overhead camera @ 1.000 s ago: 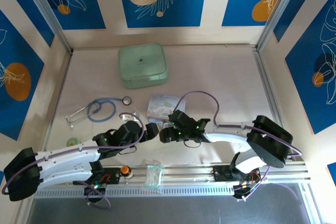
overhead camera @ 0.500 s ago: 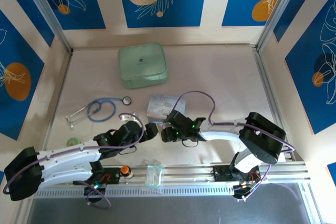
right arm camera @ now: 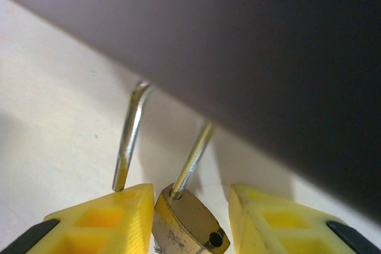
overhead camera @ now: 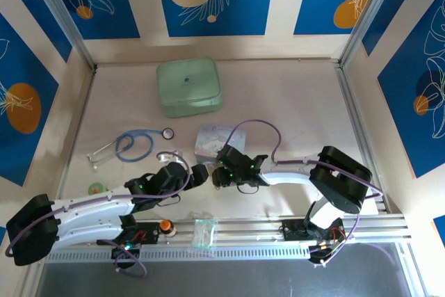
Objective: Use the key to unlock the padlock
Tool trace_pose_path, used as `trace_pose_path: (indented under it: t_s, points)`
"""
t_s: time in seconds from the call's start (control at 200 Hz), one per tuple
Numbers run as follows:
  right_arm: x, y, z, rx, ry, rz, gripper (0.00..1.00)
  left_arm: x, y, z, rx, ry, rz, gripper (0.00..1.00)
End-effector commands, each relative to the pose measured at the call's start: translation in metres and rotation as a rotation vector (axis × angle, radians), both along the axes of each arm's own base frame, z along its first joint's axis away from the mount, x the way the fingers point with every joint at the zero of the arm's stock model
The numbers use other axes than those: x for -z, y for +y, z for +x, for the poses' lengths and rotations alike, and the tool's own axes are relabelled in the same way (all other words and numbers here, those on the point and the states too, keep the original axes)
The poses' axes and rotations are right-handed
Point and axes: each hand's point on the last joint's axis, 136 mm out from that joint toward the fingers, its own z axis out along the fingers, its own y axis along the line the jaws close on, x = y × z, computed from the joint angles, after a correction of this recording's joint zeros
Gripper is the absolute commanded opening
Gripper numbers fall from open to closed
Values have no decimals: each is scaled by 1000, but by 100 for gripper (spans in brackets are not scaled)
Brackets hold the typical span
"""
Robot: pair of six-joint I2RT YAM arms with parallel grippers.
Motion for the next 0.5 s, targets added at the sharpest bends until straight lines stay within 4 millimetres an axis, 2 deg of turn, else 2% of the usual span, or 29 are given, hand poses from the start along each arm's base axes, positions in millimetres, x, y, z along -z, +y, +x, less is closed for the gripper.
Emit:
trace_pose_path:
  t_s: [0.0,0.16,0.2,0.36,0.495]
  points:
    - [14,-1,-17,-1,79,28,34,-1,2,5,-26,-8,-5,100]
    - [21,-13,-20,42,111,55,30,-6,1,8,-16,-28,17,99]
    - [23,-16,-20,52,115,54,26,-9,1,10,-12,-35,31,99]
    - [27,-24,-21,72,124,61,24,-19,1,15,-9,-58,63,99]
    - [30,-27,-23,75,131,52,19,-18,1,17,-18,-63,61,99]
